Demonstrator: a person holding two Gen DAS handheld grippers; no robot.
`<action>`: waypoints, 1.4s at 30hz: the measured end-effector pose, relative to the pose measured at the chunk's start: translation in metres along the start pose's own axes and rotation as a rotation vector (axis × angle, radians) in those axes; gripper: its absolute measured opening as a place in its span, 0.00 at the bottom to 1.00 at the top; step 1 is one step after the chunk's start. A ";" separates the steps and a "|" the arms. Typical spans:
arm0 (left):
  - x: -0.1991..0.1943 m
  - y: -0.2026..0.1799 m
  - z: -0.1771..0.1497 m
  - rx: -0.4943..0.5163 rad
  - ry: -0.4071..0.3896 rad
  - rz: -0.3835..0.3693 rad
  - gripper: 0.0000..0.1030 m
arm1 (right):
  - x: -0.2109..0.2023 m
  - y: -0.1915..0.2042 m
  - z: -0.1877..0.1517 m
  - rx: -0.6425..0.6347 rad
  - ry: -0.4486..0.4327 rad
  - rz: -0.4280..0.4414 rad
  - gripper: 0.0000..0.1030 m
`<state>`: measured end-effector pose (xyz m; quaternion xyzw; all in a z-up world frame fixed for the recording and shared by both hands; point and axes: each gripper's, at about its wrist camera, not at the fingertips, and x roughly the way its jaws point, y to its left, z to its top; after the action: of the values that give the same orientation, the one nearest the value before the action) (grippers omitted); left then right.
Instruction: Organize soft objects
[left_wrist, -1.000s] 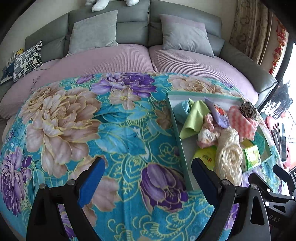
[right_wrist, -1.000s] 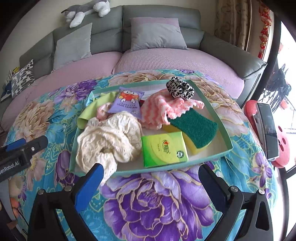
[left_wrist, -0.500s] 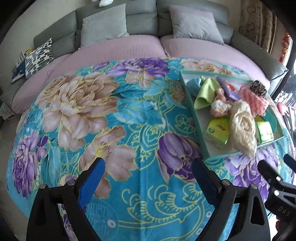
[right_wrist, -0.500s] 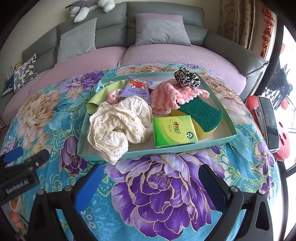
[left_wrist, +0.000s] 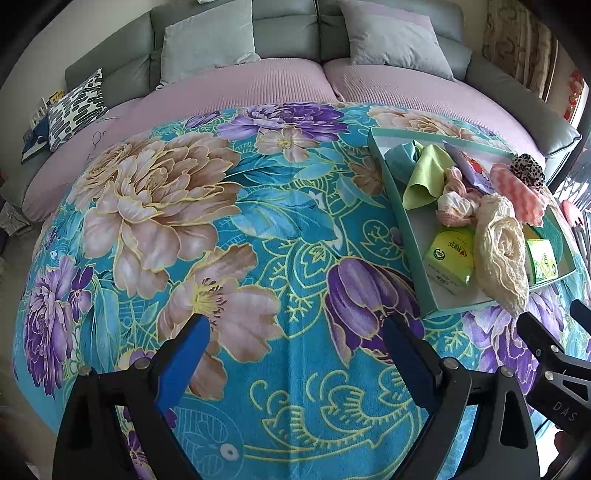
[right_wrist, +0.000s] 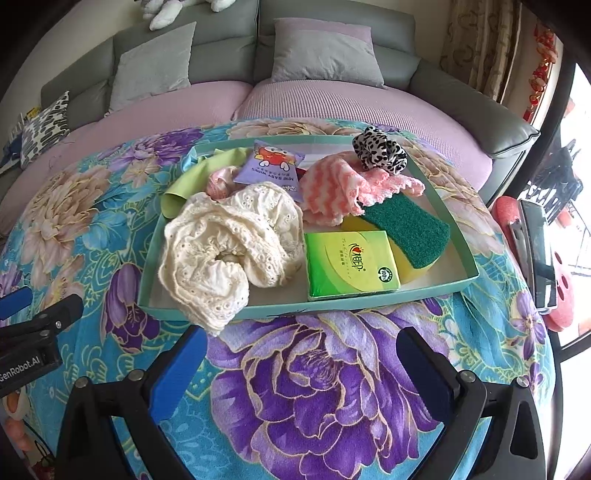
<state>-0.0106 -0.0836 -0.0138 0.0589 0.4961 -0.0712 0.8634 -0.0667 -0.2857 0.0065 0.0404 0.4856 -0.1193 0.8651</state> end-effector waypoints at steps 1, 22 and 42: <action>0.001 0.000 0.001 0.000 0.003 0.004 0.92 | 0.000 0.000 0.000 0.001 -0.002 0.000 1.00; -0.001 0.004 0.004 0.028 -0.007 0.052 0.92 | -0.015 0.000 0.005 0.031 -0.024 0.017 1.00; 0.002 0.010 0.004 -0.003 0.003 0.031 0.92 | -0.005 -0.005 0.002 0.036 0.010 -0.005 1.00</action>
<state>-0.0044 -0.0742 -0.0127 0.0656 0.4964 -0.0569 0.8638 -0.0689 -0.2900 0.0122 0.0554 0.4878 -0.1298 0.8614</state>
